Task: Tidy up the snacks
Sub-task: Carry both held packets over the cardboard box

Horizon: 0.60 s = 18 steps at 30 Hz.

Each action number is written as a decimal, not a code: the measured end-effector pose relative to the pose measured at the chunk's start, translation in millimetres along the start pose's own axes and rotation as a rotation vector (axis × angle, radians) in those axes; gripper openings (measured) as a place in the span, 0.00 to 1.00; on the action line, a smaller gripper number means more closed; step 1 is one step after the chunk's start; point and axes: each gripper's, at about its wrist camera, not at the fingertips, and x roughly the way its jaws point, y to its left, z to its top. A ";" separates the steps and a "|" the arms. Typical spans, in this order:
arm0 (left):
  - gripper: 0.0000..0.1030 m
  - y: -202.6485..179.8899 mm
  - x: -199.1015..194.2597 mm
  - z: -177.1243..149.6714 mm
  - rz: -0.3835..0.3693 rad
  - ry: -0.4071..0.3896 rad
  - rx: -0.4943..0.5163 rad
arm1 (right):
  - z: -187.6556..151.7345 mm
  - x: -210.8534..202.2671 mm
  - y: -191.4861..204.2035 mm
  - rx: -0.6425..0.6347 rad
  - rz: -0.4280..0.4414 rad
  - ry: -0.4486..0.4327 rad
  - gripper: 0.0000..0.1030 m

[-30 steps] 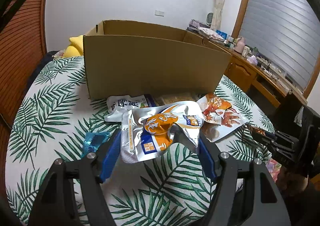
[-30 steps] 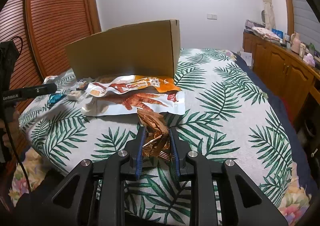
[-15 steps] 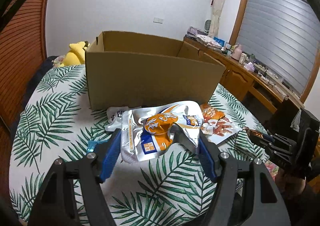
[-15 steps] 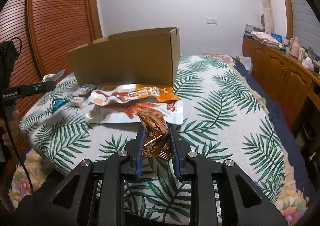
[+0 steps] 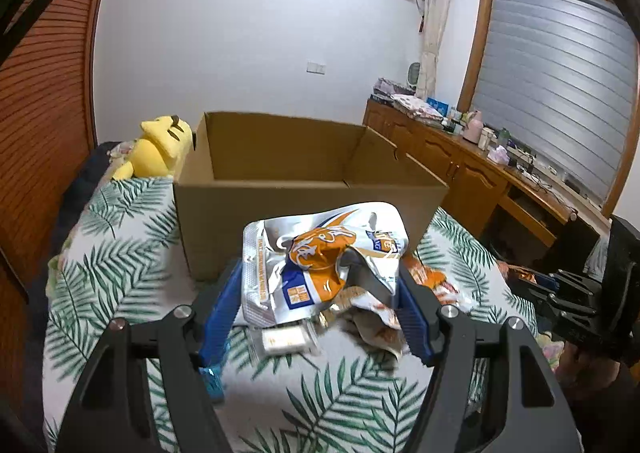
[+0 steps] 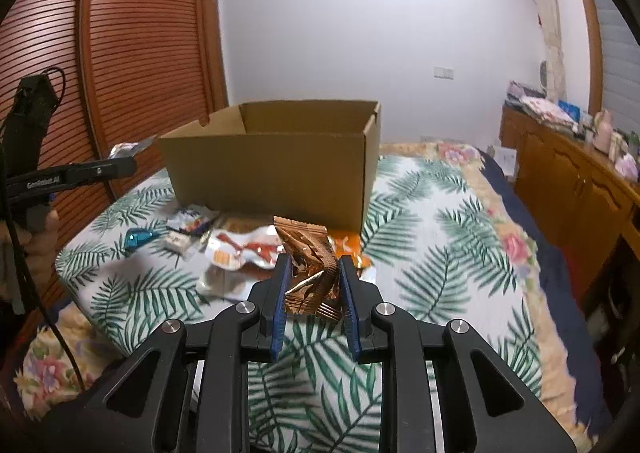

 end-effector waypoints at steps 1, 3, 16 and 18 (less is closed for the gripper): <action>0.68 1.1 1.3 4.3 0.001 -0.003 -0.005 | 3.0 0.6 0.0 -0.009 -0.001 -0.001 0.21; 0.68 3.6 3.8 12.0 -0.001 -0.007 -0.014 | 10.4 1.7 0.0 -0.027 -0.001 -0.011 0.21; 0.68 17.8 19.0 45.5 0.050 -0.017 0.024 | 58.9 23.3 9.7 -0.041 0.050 -0.063 0.21; 0.68 18.4 22.8 52.0 0.055 -0.019 0.040 | 68.1 27.9 13.8 -0.057 0.055 -0.072 0.21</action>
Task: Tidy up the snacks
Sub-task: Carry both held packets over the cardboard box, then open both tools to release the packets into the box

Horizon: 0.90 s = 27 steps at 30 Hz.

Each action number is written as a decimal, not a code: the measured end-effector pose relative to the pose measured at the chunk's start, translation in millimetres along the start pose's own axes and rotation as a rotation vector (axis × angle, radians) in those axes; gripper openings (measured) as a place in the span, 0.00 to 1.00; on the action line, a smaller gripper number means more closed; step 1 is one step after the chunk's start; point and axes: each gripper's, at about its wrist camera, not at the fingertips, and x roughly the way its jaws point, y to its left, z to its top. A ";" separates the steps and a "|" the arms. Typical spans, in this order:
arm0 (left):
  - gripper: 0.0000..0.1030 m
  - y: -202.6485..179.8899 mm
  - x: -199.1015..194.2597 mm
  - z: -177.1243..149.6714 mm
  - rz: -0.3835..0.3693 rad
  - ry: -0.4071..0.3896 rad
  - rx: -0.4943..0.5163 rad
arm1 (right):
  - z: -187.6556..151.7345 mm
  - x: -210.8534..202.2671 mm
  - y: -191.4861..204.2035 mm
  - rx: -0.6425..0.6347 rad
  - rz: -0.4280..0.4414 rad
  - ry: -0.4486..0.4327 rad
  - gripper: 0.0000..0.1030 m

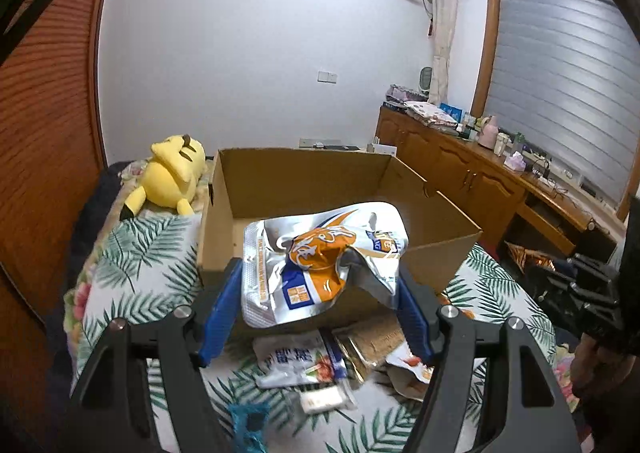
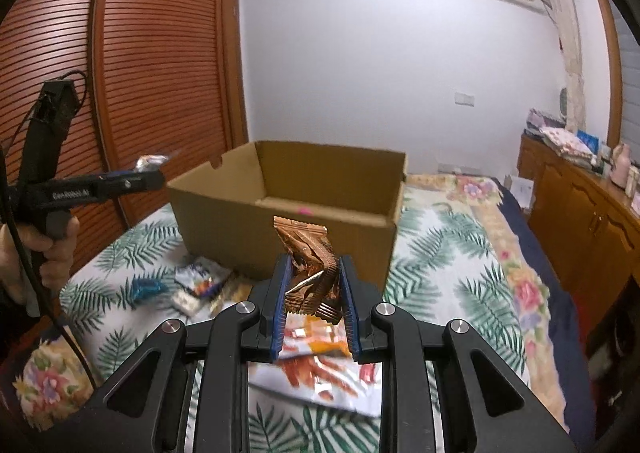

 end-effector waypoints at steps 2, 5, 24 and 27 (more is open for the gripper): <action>0.68 0.7 6.2 7.9 -0.005 -0.001 0.009 | 7.4 5.6 1.3 -0.010 0.002 -0.004 0.21; 0.68 1.2 17.8 17.3 -0.013 0.002 0.021 | 19.4 19.3 4.1 -0.025 0.006 -0.006 0.21; 0.69 14.2 87.2 33.7 -0.033 0.049 0.009 | 48.4 96.9 2.8 -0.062 0.030 0.034 0.21; 0.69 13.9 92.2 33.9 -0.031 0.052 0.006 | 48.9 106.6 -2.0 -0.046 0.032 0.050 0.22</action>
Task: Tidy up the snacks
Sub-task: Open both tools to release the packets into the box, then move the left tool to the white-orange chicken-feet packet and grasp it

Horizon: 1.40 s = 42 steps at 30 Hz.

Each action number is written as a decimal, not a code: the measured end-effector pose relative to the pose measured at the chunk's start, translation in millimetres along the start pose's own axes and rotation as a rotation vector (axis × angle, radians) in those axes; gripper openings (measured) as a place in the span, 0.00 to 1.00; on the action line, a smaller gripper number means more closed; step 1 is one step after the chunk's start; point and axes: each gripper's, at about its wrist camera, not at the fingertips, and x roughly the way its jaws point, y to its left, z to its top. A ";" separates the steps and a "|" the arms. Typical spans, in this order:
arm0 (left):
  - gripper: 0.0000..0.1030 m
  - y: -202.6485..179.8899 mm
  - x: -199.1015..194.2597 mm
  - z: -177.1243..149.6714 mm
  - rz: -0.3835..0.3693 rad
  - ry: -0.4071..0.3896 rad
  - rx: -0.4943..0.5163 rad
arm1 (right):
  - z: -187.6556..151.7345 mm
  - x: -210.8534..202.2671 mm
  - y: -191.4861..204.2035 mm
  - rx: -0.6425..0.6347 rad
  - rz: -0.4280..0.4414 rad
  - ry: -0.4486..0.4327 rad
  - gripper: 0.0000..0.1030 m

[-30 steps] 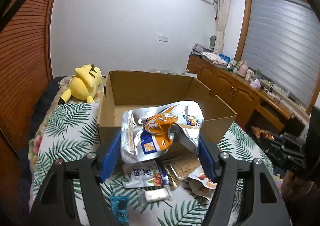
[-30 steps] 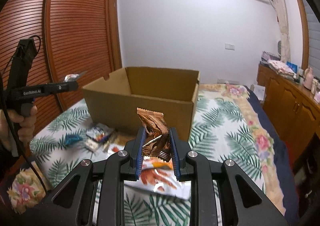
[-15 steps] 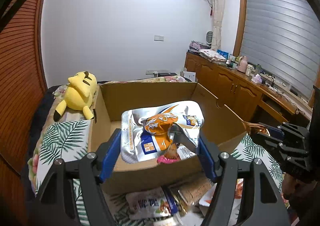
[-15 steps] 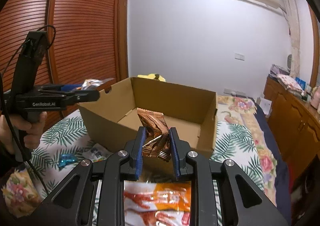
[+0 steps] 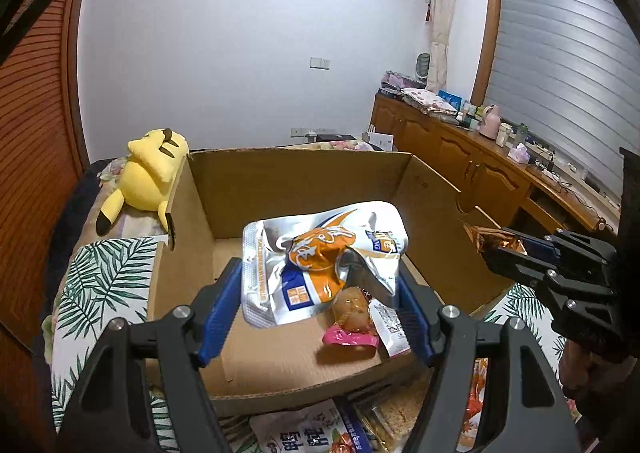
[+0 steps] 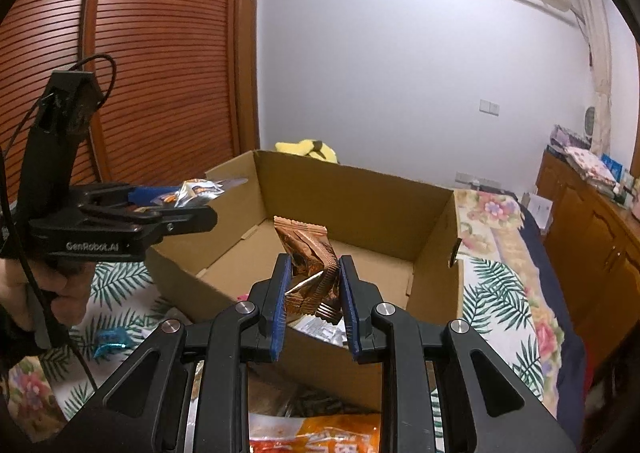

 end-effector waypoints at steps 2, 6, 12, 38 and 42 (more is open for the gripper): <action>0.70 0.5 2.4 0.0 0.004 0.000 -0.002 | 0.1 4.6 -2.8 0.013 -0.001 0.009 0.22; 0.75 -4.7 3.4 -2.4 0.026 -0.011 0.020 | -2.0 11.7 -3.4 0.007 -0.022 0.034 0.23; 0.79 -5.2 2.3 -4.5 0.012 -0.008 0.017 | -4.9 14.3 -4.2 -0.009 -0.048 0.043 0.38; 0.97 -24.7 -68.4 -65.9 -0.014 -0.019 0.030 | -92.6 -73.3 -5.7 0.157 -0.048 0.075 0.50; 0.97 -28.0 -69.0 -83.1 -0.013 -0.003 0.041 | -108.8 -80.1 -10.5 0.175 -0.065 0.098 0.50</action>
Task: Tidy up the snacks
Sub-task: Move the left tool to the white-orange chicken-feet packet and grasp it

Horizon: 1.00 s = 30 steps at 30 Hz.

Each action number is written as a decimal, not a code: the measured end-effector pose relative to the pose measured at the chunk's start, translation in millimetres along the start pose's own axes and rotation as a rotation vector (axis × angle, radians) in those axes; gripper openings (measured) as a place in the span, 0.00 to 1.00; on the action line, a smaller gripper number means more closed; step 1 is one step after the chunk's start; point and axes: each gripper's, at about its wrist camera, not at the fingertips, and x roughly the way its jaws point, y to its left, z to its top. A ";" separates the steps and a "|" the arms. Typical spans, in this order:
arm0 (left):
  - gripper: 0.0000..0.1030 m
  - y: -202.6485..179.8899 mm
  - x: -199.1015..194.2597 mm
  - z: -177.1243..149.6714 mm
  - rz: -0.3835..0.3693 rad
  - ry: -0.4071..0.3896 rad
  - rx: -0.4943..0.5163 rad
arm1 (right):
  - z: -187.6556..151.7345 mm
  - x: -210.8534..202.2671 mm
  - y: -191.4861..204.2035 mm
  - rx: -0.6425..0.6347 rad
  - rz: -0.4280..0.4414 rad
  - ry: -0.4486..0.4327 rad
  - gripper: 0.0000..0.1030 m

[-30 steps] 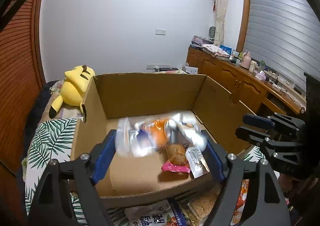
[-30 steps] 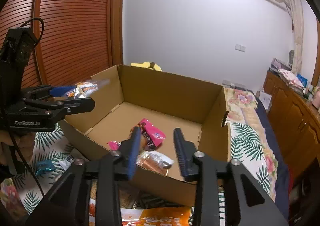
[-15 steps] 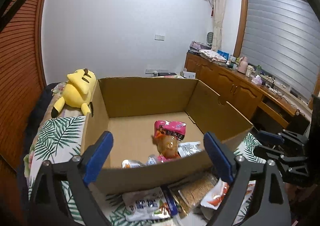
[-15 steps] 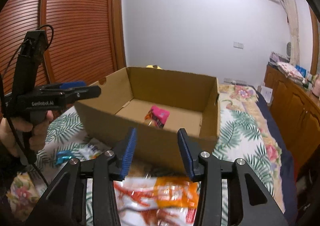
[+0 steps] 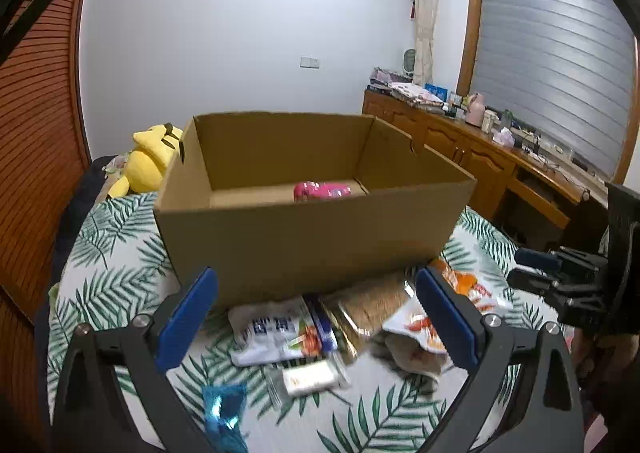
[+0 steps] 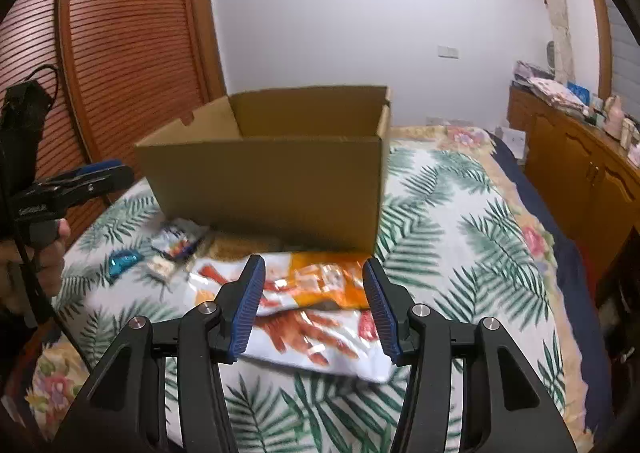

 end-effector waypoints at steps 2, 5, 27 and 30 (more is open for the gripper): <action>0.97 -1.8 0.3 -9.2 0.000 0.011 -0.007 | -6.0 -0.5 -2.8 0.010 -0.001 0.010 0.50; 0.97 -2.4 3.0 -21.6 -0.003 0.032 -0.022 | -14.3 -0.2 -6.4 0.022 -0.001 0.024 0.50; 0.73 -119.1 75.5 -14.0 -0.155 0.256 0.220 | -55.9 -17.5 -30.7 0.082 -0.004 0.076 0.50; 0.73 -125.1 89.3 -16.7 -0.155 0.306 0.259 | -57.2 -20.1 -32.8 0.089 0.001 0.073 0.50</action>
